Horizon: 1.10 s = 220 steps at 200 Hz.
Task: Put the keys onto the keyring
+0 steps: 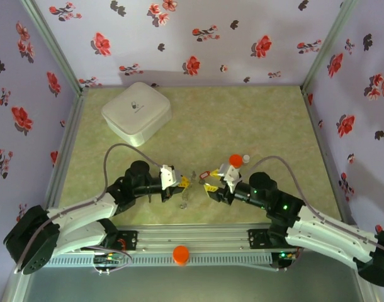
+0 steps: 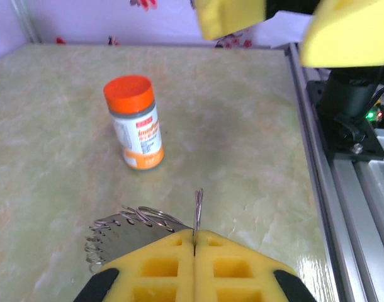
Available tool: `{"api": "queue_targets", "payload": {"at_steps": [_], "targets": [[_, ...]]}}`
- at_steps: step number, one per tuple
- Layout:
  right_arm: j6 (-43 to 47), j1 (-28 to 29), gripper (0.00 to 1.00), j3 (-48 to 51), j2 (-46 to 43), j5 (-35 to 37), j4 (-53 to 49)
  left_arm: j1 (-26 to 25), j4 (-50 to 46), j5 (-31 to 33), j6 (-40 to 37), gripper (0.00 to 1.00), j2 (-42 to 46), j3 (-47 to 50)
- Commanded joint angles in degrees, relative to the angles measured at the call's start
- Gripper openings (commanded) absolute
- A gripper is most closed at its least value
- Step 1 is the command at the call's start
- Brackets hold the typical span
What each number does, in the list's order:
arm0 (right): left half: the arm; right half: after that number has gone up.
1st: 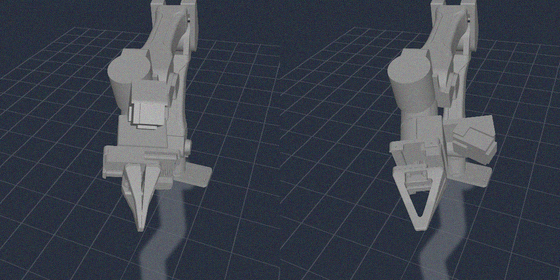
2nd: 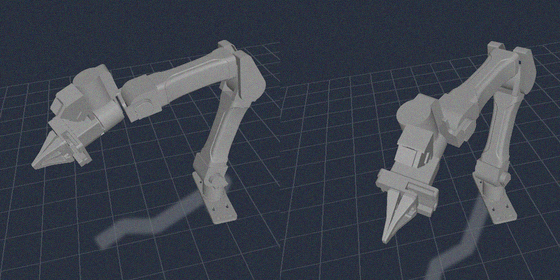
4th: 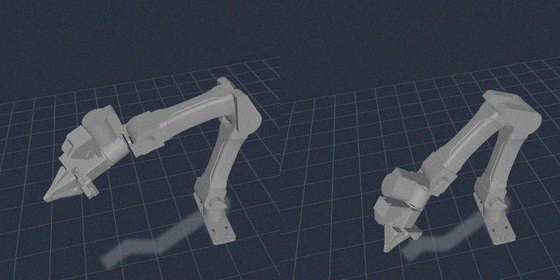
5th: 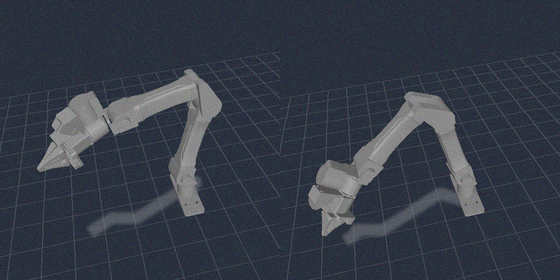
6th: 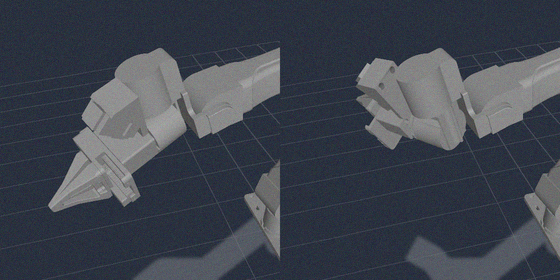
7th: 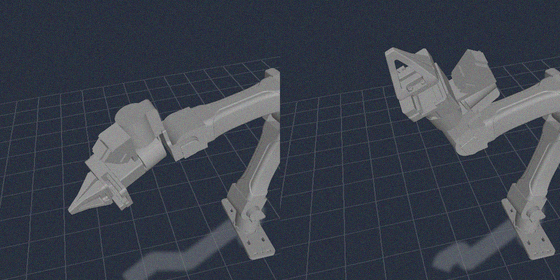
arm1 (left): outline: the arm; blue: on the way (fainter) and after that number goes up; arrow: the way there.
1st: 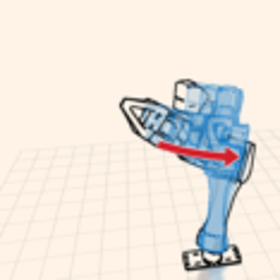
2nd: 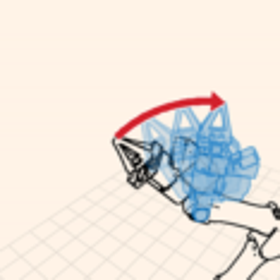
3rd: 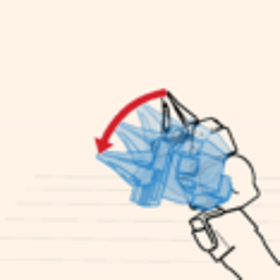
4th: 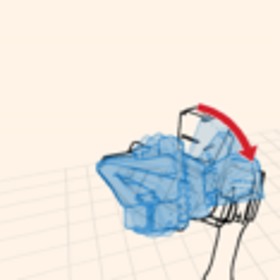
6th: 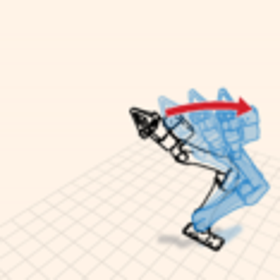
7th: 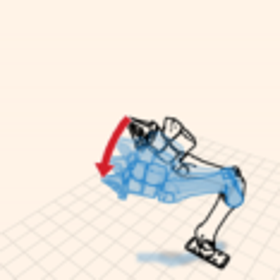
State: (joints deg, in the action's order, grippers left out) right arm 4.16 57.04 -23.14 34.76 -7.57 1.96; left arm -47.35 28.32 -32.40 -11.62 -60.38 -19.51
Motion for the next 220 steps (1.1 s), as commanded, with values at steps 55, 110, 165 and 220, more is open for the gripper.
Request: {"api": "queue_targets", "payload": {"at_steps": [55,110,165,220], "targets": [[6.0,-0.8,0.36,-2.0,9.8,-7.8,5.2,0.9,16.2,-9.3,4.3,0.0,-3.3,0.9],[6.9,-0.8,0.34,-3.9,12.8,-9.6,7.1,1.1,17.2,-10.5,4.9,0.0,-3.2,1.2],[5.9,-0.7,0.23,-5.6,17.2,-12.7,11.1,1.1,17.3,-10.7,5.5,0.0,-2.8,1.8],[7.0,-0.7,0.01,-7.6,18.8,-13.2,8.3,1.2,16.5,-10.0,5.0,0.07,-1.9,2.0]]}}
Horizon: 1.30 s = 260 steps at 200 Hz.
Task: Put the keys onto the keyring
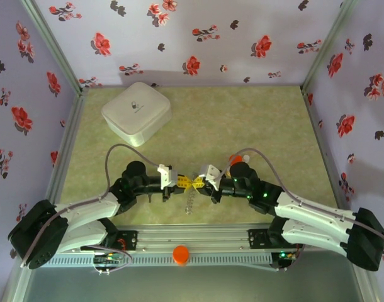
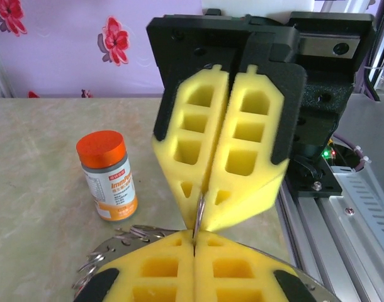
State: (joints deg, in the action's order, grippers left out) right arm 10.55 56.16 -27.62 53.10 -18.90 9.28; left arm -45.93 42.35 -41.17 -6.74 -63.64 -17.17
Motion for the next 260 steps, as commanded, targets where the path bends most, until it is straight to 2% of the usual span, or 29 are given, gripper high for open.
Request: {"api": "queue_targets", "payload": {"at_steps": [1,7,11,23,34,65,94,139,173,191,213,223,243,260], "targets": [[0.7,0.1,0.0,-3.2,0.5,-1.8,0.8,-0.2,2.3,-1.2,0.1,0.1,1.4,-0.3],[1.2,0.2,0.0,-3.9,0.6,-1.7,-0.6,-0.2,1.7,-0.5,0.1,0.24,1.6,-0.3],[1.7,0.1,0.0,-4.6,0.6,-1.6,-2.1,-0.1,1.2,0.1,-0.1,0.28,1.9,-0.2],[3.9,0.2,0.0,-6.8,0.8,-0.8,-7.6,-0.1,-1.7,1.1,-1.1,0.33,3.1,-0.6],[6.6,0.1,0.0,-9.2,1.1,0.4,-13.1,-0.2,-6.7,2.3,-2.8,0.33,4.6,-1.8],[12.2,0.1,0.0,-15.9,4.4,0.7,-25.8,-0.3,-23.1,3.5,-8.9,0.3,7.6,-5.8],[14.2,0.2,0.0,-20.6,8.4,-1.0,-31.0,-0.2,-30.2,3.5,-12.3,0.27,9.0,-8.0],[18.3,0.3,0.0,-26.9,13.6,-2.5,-37.7,-0.3,-31.9,2.4,-13.3,0.22,9.1,-9.2],[18.9,0.6,0.0,-28.6,15.7,-4.5,-36.5,-0.3,-32.3,1.7,-14.1,0.2,8.2,-9.9],[19.0,1.0,0.0,-29.3,16.9,-4.7,-36.8,-0.3,-32.9,1.7,-14.7,0.16,8.0,-10.3],[18.9,1.0,0.0,-29.4,17.3,-4.8,-36.9,-0.3,-33.6,1.7,-15.2,0.0,8.2,-10.5],[18.1,1.0,0.0,-28.7,16.8,-4.7,-36.0,-0.3,-33.8,1.5,-15.5,0.0,8.5,-10.4],[16.5,0.1,0.19,-25.9,14.4,-6.2,-33.1,-0.2,-32.7,1.4,-14.6,0.0,9.1,-9.8],[13.5,-1.7,0.26,-20.4,10.4,-8.8,-26.1,-0.2,-28.6,1.3,-11.7,0.0,9.5,-8.6]]}}
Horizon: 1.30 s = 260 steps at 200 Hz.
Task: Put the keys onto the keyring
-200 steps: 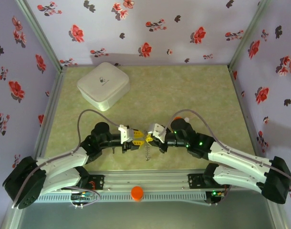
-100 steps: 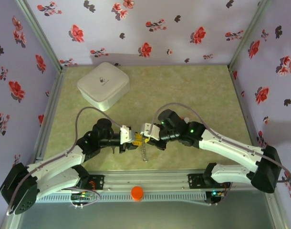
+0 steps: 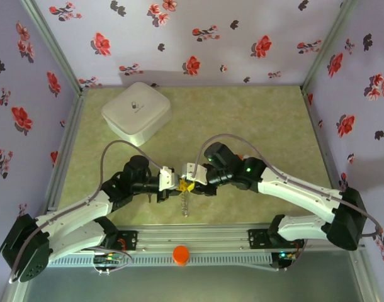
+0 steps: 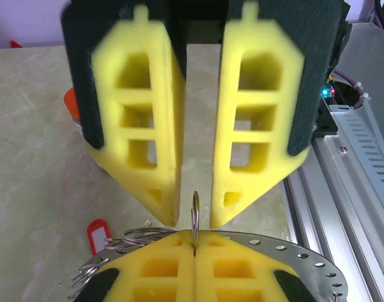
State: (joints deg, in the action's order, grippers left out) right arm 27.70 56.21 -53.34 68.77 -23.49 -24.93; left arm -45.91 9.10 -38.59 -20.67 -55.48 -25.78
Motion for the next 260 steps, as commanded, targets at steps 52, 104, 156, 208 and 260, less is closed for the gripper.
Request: {"api": "queue_targets", "payload": {"at_steps": [52,104,156,208,260], "targets": [[-10.8,-3.3,0.29,18.6,-14.6,-4.5,25.1,-0.3,22.6,-1.9,10.4,0.0,1.9,5.1],[-14.2,-3.3,0.26,20.2,-14.7,-4.4,30.4,-0.2,22.6,-2.9,10.6,0.0,1.7,5.1],[-15.1,-3.4,0.19,20.2,-14.1,-5.1,31.7,-0.3,22.9,-3.4,10.6,0.0,1.6,5.2],[-14.8,-3.3,0.0,18.6,-13.0,-5.4,30.2,-0.3,20.8,-2.5,10.3,0.16,1.8,5.0],[-4.9,-3.4,0.0,10.7,-11.5,-1.9,10.8,-0.2,-7.1,3.8,1.1,0.24,2.5,-4.9]]}}
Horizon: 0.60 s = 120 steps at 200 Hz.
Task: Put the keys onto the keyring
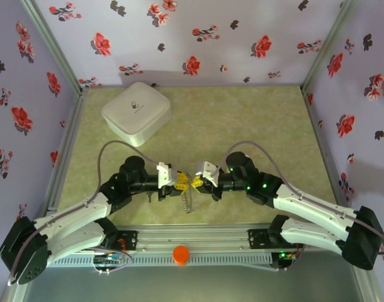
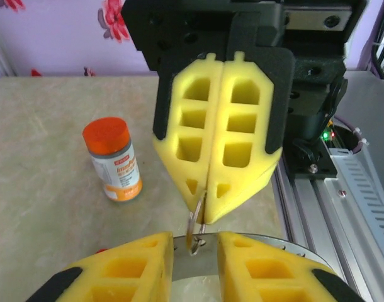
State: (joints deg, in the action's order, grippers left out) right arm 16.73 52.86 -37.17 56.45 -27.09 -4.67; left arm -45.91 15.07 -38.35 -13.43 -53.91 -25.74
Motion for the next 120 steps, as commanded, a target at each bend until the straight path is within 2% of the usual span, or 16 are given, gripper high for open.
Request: {"api": "queue_targets", "payload": {"at_steps": [1,15,30,68,91,120], "targets": [[6.3,0.0,0.0,-5.7,0.9,1.7,-9.7,-0.3,-13.3,3.8,-6.4,0.24,1.0,-5.0],[7.2,0.0,0.0,-7.5,1.9,1.6,-12.1,-0.3,-14.3,6.0,-8.7,0.25,1.5,-5.2],[7.5,0.1,0.0,-8.8,2.8,1.0,-12.7,-0.3,-14.4,6.5,-9.4,0.3,2.0,-5.1],[9.0,1.2,0.0,-11.2,5.1,1.2,-14.0,-0.3,-16.4,3.1,-12.3,0.35,1.5,-6.3],[10.4,1.7,0.0,-12.6,6.7,1.1,-14.9,-0.3,-14.1,1.0,-12.6,0.34,1.0,-6.0],[11.7,1.8,0.0,-13.8,8.0,0.0,-15.3,-0.2,-15.9,-0.1,-14.6,0.27,-0.4,-7.2]]}}
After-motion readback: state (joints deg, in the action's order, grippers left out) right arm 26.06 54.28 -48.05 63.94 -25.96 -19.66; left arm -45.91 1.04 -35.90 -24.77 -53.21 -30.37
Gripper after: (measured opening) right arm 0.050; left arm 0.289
